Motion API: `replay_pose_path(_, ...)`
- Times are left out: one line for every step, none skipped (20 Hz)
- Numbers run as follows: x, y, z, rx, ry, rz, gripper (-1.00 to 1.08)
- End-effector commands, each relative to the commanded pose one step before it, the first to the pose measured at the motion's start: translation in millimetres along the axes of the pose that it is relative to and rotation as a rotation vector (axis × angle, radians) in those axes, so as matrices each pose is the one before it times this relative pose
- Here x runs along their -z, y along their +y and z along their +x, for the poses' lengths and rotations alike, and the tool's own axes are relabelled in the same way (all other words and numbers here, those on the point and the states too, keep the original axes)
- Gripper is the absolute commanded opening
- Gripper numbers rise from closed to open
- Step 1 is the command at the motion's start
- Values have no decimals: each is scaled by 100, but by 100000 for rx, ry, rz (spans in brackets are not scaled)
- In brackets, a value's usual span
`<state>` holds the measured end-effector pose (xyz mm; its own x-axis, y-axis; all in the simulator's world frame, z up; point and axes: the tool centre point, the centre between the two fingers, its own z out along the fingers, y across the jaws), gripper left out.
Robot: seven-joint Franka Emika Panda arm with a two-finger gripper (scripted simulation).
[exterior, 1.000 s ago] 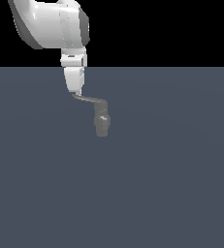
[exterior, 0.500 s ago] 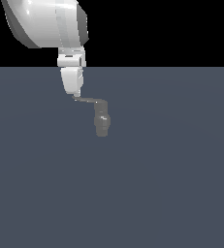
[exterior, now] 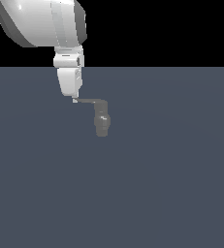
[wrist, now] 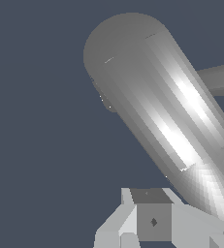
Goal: Turn on the faucet by rotating a designated handle.
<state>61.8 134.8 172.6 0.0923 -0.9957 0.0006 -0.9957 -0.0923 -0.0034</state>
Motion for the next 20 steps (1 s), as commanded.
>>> replay_pose_path(22,863,-375,354,-80,-363,-100)
replay_pose_path(0,0,0,0,0,0,-100)
replay_pose_path(106,-420,259,-278,146,470,-100)
replay_pose_path(6,259,159,0,0,0,-100)
replay_pose_path(-18,256,148,23,-15,-40,-100)
replay_pose_path(6,262,161,0,0,0,-100)
replay_pose_path(6,264,162,0,0,0,-100)
replay_pose_path(-17,260,151,23,-15,-40,-100)
replay_pose_path(6,266,163,0,0,0,-100)
replay_pose_path(-17,262,152,23,-15,-40,-100)
replay_pose_path(6,269,165,0,0,0,-100)
replay_pose_path(-17,265,154,23,-15,-41,-100)
replay_pose_path(7,271,166,0,0,0,-100)
replay_pose_path(7,272,167,0,0,0,-100)
replay_pose_path(-17,268,157,23,-14,-41,-100)
replay_pose_path(7,275,169,0,0,0,-100)
replay_pose_path(-17,270,158,23,-14,-41,-100)
replay_pose_path(7,277,170,0,0,0,-100)
replay_pose_path(-17,272,159,23,-13,-41,-100)
replay_pose_path(7,278,171,0,0,0,-100)
